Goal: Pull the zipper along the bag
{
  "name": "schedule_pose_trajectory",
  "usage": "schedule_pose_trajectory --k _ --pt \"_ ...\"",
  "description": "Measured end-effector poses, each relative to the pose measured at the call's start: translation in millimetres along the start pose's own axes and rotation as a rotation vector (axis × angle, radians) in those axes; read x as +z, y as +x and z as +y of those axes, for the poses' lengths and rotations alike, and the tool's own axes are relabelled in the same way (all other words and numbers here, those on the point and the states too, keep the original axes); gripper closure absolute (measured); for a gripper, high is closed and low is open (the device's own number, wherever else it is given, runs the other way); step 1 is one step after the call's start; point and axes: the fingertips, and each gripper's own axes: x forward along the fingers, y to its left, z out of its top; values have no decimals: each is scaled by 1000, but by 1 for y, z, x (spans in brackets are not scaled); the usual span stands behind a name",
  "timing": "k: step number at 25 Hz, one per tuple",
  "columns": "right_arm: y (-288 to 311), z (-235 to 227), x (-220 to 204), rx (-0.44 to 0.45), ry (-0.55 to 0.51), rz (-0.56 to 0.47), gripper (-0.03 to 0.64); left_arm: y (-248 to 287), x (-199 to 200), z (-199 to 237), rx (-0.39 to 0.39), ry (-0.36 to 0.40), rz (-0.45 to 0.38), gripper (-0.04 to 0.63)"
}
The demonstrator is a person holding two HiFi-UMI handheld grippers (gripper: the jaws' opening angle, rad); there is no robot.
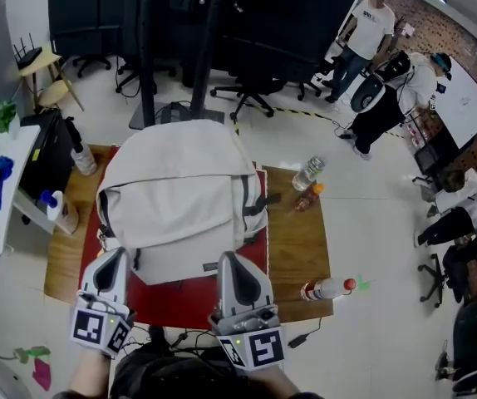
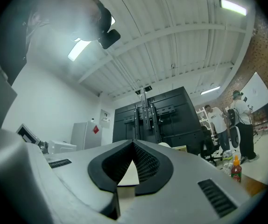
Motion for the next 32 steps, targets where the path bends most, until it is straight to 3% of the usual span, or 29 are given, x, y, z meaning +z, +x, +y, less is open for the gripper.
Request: schedule_pose_trajectory --k 3,8,11,20,21,22,32 --pt "14 22 -17 -15 18 30 606 -5 -12 23 -24 10 60 566" --pt "34 51 -44 -42 4 73 606 -9 -15 50 -115 -9 -6 566" --pt "45 64 -57 -61 -13 92 606 -6 -23 63 -145 -2 13 566" --pt "59 101 -75 -98 -13 143 606 -7 -57 52 -332 11 132 563" --pt "58 103 -76 -102 -11 149 606 -7 -61 48 -354 9 146 545" --pt "57 104 -78 -108 -12 153 606 -6 -64 46 -370 8 158 472" --pt "40 111 -107 -72 -19 233 606 13 -89 42 -389 25 206 466"
